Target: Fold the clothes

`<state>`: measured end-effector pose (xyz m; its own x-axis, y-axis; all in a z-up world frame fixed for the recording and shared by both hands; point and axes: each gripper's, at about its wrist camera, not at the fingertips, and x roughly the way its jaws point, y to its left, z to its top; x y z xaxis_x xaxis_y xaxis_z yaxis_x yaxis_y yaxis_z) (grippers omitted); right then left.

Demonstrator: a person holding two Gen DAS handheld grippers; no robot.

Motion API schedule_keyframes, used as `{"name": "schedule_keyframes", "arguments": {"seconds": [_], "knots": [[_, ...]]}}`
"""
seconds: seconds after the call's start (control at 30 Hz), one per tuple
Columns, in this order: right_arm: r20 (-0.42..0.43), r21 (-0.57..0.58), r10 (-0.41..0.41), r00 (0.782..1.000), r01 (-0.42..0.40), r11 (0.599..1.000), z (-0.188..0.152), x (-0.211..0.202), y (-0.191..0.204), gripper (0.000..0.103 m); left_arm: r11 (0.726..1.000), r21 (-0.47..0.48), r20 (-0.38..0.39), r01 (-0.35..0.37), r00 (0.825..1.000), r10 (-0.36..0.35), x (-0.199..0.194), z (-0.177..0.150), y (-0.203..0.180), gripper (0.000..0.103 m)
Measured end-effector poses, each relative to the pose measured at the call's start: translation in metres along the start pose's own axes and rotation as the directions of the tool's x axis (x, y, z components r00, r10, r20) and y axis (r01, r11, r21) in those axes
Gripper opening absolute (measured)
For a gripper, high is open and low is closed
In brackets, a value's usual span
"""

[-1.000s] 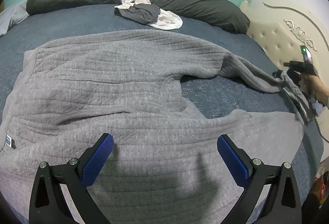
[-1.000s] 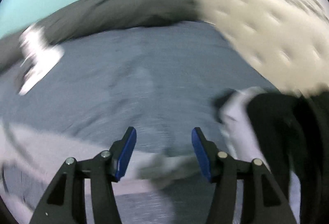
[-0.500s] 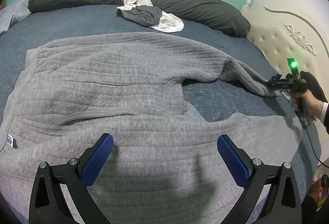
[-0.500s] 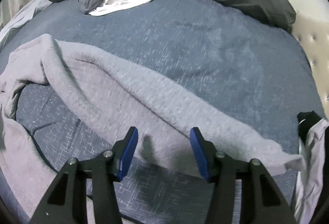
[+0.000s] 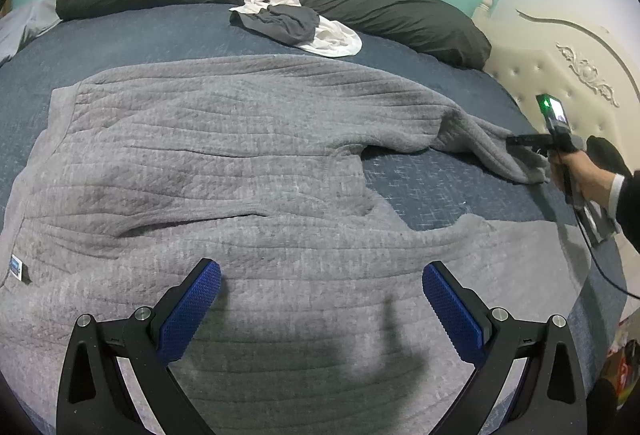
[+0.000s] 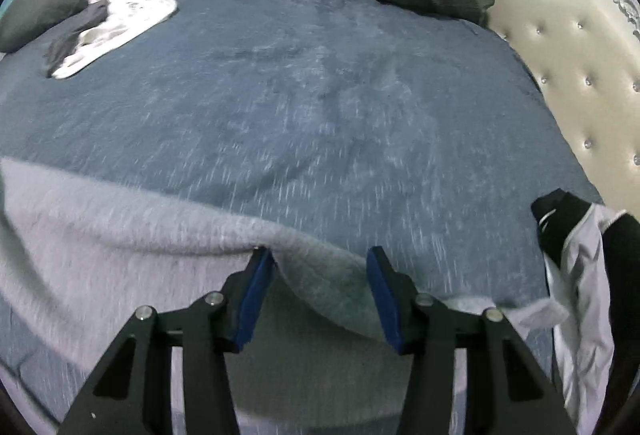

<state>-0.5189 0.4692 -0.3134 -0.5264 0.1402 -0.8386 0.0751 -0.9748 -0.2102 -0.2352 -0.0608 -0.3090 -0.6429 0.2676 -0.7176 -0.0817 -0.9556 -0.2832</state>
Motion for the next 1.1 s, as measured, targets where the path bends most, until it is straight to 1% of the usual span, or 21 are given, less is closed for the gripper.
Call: {"name": "schedule_keyframes", "arguments": {"seconds": [0.07, 0.2, 0.3, 0.33, 0.4, 0.43, 0.47, 0.5, 0.53, 0.57, 0.7, 0.83, 0.9, 1.0, 1.07, 1.1], "knots": [[0.008, 0.02, -0.045, 0.999, 0.044, 0.999, 0.012, 0.007, -0.002, 0.05, 1.0, 0.001, -0.004, 0.001, 1.0, -0.001, 0.001, -0.001, 0.0, 0.103], [0.032, 0.125, -0.051, 0.998, 0.047, 0.991, 0.032, 0.003, -0.017, 0.05, 1.0, 0.002, -0.009, 0.005, 1.0, -0.005, 0.003, -0.002, 0.0, 0.103], [0.07, 0.211, -0.013, 0.997, -0.002, 0.977, 0.034, -0.007, -0.031, 0.05, 1.0, -0.003, -0.007, 0.006, 1.0, -0.006, 0.002, -0.001, 0.001, 0.103], [0.081, 0.247, 0.007, 0.997, -0.027, 0.969, 0.032, -0.011, -0.035, 0.05, 1.0, -0.006, -0.004, 0.008, 1.0, -0.008, 0.001, -0.001, 0.001, 0.103], [0.131, 0.292, 0.056, 0.99, -0.093, 0.952, 0.024, -0.023, -0.033, 0.05, 1.0, -0.005, 0.001, 0.01, 1.0, -0.01, -0.001, -0.001, 0.0, 0.103], [0.159, 0.286, 0.121, 0.98, -0.163, 0.944, 0.017, -0.03, -0.025, 0.05, 1.0, -0.004, 0.004, 0.011, 1.0, -0.011, -0.002, 0.0, 0.0, 0.103], [0.184, 0.276, 0.183, 0.966, -0.23, 0.933, 0.01, -0.037, -0.017, 0.051, 1.0, -0.003, 0.006, 0.012, 1.0, -0.012, -0.004, 0.0, 0.0, 0.103], [0.181, 0.256, 0.227, 0.957, -0.269, 0.928, 0.004, -0.04, -0.006, 0.051, 1.0, -0.004, 0.008, 0.013, 1.0, -0.013, -0.004, 0.0, 0.0, 0.103], [0.168, 0.246, 0.257, 0.952, -0.293, 0.924, -0.001, -0.041, 0.003, 0.053, 1.0, -0.007, 0.01, 0.013, 1.0, -0.013, -0.005, 0.001, 0.0, 0.103], [0.161, 0.244, 0.294, 0.942, -0.327, 0.913, -0.008, -0.043, 0.013, 0.054, 1.0, -0.01, 0.012, 0.014, 1.0, -0.014, -0.006, 0.001, 0.001, 0.103], [0.157, 0.275, 0.419, 0.895, -0.447, 0.852, -0.035, -0.049, 0.051, 0.06, 0.999, -0.036, 0.021, 0.012, 1.0, -0.011, -0.01, 0.003, 0.008, 0.103], [0.137, 0.313, 0.505, 0.852, -0.521, 0.794, -0.045, -0.053, 0.09, 0.065, 0.998, -0.054, 0.043, -0.013, 0.999, 0.016, -0.018, 0.006, 0.019, 0.103], [0.128, 0.333, 0.545, 0.828, -0.554, 0.763, -0.05, -0.055, 0.11, 0.065, 0.996, -0.083, 0.048, -0.016, 0.999, 0.02, -0.021, 0.008, 0.028, 0.103], [0.145, 0.377, 0.561, 0.815, -0.57, 0.73, -0.051, -0.057, 0.125, 0.065, 0.994, -0.109, 0.059, -0.015, 0.998, 0.021, -0.028, 0.009, 0.037, 0.103], [0.143, 0.416, 0.556, 0.819, -0.559, 0.717, -0.054, -0.051, 0.132, 0.065, 0.994, -0.112, 0.066, -0.015, 0.998, 0.023, -0.032, 0.009, 0.04, 0.103], [0.135, 0.434, 0.546, 0.827, -0.544, 0.718, -0.055, -0.046, 0.135, 0.065, 0.993, -0.113, 0.07, -0.015, 0.997, 0.024, -0.034, 0.01, 0.041, 0.103]]}}
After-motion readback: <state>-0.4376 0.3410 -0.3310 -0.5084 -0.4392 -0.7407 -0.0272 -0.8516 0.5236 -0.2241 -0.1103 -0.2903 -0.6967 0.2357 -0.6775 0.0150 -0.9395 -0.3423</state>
